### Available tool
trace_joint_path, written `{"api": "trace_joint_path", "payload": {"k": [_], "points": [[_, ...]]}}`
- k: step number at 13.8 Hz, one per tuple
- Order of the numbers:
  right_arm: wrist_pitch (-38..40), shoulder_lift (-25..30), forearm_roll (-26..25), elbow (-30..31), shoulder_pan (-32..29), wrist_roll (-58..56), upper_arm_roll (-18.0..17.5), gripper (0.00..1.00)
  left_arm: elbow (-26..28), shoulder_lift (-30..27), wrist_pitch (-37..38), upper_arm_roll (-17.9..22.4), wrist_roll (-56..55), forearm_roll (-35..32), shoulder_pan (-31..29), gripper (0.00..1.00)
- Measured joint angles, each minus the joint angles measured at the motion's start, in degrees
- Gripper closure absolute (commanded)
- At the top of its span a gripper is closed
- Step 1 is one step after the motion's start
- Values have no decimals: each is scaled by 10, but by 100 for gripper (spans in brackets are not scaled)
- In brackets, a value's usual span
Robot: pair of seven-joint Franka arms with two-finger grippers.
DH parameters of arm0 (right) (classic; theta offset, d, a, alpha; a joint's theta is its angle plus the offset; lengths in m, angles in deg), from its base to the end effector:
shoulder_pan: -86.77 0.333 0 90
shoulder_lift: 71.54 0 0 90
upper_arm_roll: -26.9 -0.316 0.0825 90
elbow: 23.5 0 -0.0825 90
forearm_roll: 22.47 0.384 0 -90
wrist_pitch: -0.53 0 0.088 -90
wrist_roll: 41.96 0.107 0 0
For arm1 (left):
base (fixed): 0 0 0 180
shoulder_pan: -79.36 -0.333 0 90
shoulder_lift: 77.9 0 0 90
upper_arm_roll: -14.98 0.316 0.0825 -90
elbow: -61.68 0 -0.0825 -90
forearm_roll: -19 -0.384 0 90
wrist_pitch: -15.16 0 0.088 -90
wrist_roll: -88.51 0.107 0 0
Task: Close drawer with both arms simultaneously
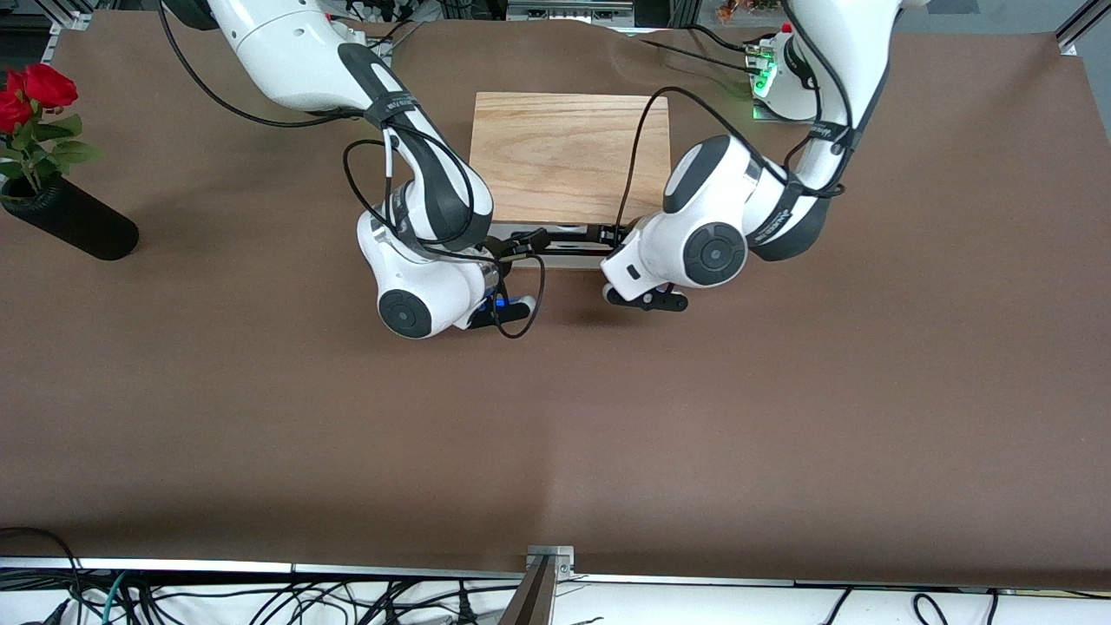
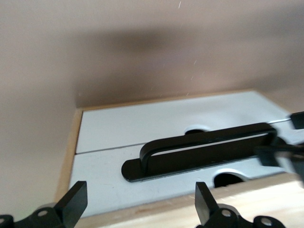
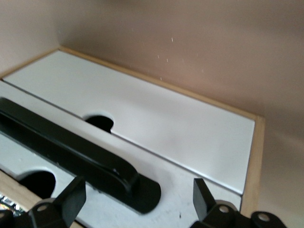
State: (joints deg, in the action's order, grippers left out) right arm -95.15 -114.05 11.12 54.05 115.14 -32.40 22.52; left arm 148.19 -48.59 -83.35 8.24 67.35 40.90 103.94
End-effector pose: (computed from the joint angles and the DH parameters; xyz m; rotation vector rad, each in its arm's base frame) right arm 0.5596 0.4115 0.2735 -2.5804 -0.2666 0.8232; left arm 0.5548 -0.3650 0.3568 2.8167 -0.0784 -0.6538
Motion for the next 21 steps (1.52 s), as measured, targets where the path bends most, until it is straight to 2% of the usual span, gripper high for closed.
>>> {"api": "trace_joint_path", "payload": {"k": [4,6,9,11,12,14,18,21], "points": [[-86,0,-1,-9,0,-28,3,0,-54,-6,4,3,1,0,-49,0],[-100,2,-10,-28,0,-60,26,0,-65,-7,6,6,4,-16,-81,0],[-99,16,-51,-63,-3,-78,83,0,-68,-18,19,7,8,-119,-109,0],[-99,35,-106,-69,-5,-80,112,0,-68,-36,52,8,8,-218,-119,0],[-98,47,-134,-70,-5,-80,123,0,-69,-45,59,9,8,-244,-126,0],[-93,69,-171,-71,-4,-80,151,0,-70,-63,62,13,10,-257,-148,0],[-79,79,-188,-71,-7,-82,212,0,-74,-110,65,13,81,-257,-202,0],[-69,108,-226,-67,-46,-79,220,0,-68,-184,92,17,187,-257,-243,0]]}}
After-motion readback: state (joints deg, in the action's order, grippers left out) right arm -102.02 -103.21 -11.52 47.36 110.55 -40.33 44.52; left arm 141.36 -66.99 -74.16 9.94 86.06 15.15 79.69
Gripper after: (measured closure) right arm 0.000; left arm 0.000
